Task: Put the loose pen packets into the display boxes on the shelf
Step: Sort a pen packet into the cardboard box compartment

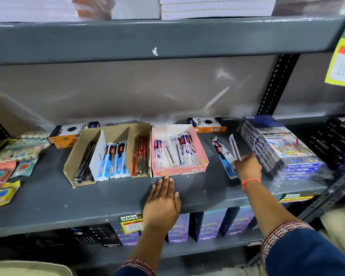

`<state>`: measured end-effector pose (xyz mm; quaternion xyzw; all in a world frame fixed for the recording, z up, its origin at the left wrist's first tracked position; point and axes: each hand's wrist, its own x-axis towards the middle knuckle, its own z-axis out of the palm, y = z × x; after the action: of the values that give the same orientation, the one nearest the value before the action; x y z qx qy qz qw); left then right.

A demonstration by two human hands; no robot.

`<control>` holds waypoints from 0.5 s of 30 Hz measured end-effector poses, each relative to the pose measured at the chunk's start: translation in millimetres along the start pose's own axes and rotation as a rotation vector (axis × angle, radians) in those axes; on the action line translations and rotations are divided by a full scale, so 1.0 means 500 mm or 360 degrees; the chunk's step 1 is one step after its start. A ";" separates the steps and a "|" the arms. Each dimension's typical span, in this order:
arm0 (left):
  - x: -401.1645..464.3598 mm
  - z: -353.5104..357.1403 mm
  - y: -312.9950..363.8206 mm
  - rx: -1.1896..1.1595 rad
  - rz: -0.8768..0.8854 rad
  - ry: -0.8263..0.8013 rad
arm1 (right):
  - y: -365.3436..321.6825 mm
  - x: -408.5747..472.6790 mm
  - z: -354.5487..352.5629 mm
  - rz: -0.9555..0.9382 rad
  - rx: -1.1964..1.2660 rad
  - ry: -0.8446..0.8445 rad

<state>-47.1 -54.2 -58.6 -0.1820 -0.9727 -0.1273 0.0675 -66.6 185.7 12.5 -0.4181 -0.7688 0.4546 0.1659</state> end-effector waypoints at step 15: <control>0.000 -0.010 0.009 0.0009 -0.0043 0.0039 | 0.017 0.011 -0.008 -0.0106 0.0345 -0.0131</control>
<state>-44.8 -51.4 -52.6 -0.1671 -0.9745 -0.1278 0.0781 -63.1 194.1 6.9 -0.3529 -0.7347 0.5461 0.1935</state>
